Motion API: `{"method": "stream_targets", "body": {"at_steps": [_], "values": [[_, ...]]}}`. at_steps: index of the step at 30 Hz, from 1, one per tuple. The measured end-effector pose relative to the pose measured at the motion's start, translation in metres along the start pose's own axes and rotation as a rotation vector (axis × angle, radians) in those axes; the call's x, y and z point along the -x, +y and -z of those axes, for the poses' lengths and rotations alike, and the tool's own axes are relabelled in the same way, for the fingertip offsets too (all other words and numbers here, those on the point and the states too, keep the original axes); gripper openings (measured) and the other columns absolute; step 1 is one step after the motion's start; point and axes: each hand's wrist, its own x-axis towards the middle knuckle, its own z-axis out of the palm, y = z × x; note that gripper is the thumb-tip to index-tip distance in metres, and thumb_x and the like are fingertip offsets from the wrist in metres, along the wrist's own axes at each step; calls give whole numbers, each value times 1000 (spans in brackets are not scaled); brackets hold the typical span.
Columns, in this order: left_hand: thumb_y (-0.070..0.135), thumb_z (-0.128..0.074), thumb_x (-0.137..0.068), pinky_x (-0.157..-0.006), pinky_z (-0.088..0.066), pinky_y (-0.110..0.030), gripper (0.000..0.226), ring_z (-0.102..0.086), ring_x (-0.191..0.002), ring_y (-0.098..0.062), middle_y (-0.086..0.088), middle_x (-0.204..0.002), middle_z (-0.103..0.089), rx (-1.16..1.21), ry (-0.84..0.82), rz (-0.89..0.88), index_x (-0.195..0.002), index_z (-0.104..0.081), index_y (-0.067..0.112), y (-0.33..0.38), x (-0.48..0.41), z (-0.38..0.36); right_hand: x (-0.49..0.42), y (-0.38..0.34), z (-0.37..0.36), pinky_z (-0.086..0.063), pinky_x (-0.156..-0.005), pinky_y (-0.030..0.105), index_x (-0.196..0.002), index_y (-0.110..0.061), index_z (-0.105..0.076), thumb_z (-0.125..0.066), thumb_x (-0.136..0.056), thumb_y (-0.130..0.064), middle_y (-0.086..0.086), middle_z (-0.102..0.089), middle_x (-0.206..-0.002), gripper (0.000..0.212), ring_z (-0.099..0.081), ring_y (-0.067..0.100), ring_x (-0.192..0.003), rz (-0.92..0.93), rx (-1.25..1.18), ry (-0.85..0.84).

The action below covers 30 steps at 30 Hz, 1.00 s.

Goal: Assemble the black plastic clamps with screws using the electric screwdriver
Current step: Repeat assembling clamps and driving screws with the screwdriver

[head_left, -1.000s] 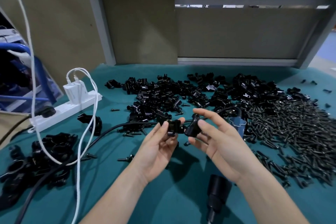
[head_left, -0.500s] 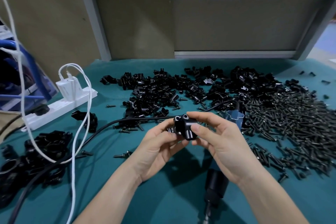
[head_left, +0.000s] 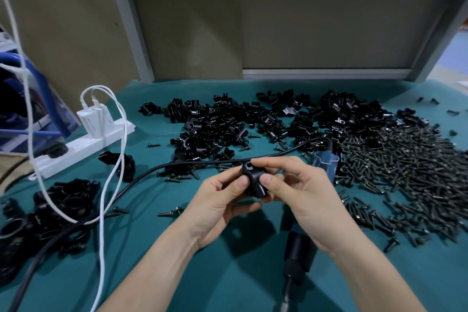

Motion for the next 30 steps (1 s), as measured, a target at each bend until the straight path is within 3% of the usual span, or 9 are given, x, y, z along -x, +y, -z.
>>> {"method": "stream_targets", "body": {"at_steps": [5,8,11,14,19,24,28,30], "values": [[42,-91,-57,-81,-57,-37,66,-66,-110,-32,-17,-119,-68,32,52,-70,-114,-72,14,-5,-2,-2,1,5,1,-55,-75,27,-101,-31,-75,-62,-90,-1,15,-65,-110,35,-62,33,-102,-20,-31,-38],[39,-89,-59,-82,-57,-39,67,-65,-112,-33,-19,-117,-68,19,79,-114,-115,-70,8,-5,-2,-3,0,7,3,-57,-83,37,-101,-33,-75,-61,-91,-2,16,-61,-107,35,-58,37,-103,-4,0,-50],[33,-81,-66,-81,-58,-40,51,-66,-110,-32,-15,-113,-71,-45,108,-146,-113,-73,15,-6,-1,-4,0,9,4,-54,-91,46,-101,-39,-74,-61,-91,-2,9,-60,-104,40,-59,32,-101,13,60,-37],[30,-74,-68,-78,-58,-33,40,-68,-108,-26,-12,-118,-69,-48,140,-166,-107,-76,23,-5,0,-7,0,8,3,-54,-90,36,-102,-43,-72,-67,-88,-5,-6,-64,-103,41,-64,14,-95,45,127,-10],[19,-67,-76,-79,-55,-22,33,-66,-110,-21,-20,-132,-58,8,136,-155,-107,-75,15,-3,0,-10,0,5,2,-49,-81,13,-104,-43,-71,-68,-86,-2,-16,-66,-101,44,-62,1,-99,76,171,1],[10,-62,-79,-79,-56,-23,31,-67,-109,-22,-20,-134,-57,5,137,-143,-109,-72,12,-3,0,-11,1,2,4,-50,-91,23,-116,-36,-67,-59,-93,-5,-20,-65,-114,39,-57,-1,-111,92,286,-11],[18,-68,-74,-80,-57,-31,36,-60,-120,-30,-17,-135,-56,-59,156,-141,-109,-75,24,-1,2,-11,2,2,2,-54,-90,31,-113,-45,-63,-59,-94,-8,-29,-64,-111,42,-63,3,-102,87,346,-3],[20,-71,-70,-79,-57,-30,36,-59,-120,-34,-25,-135,-51,-46,166,-134,-105,-77,25,0,2,-12,2,3,2,-53,-92,28,-108,-48,-59,-60,-93,-8,-32,-62,-109,43,-58,-7,-109,106,344,12]]}}
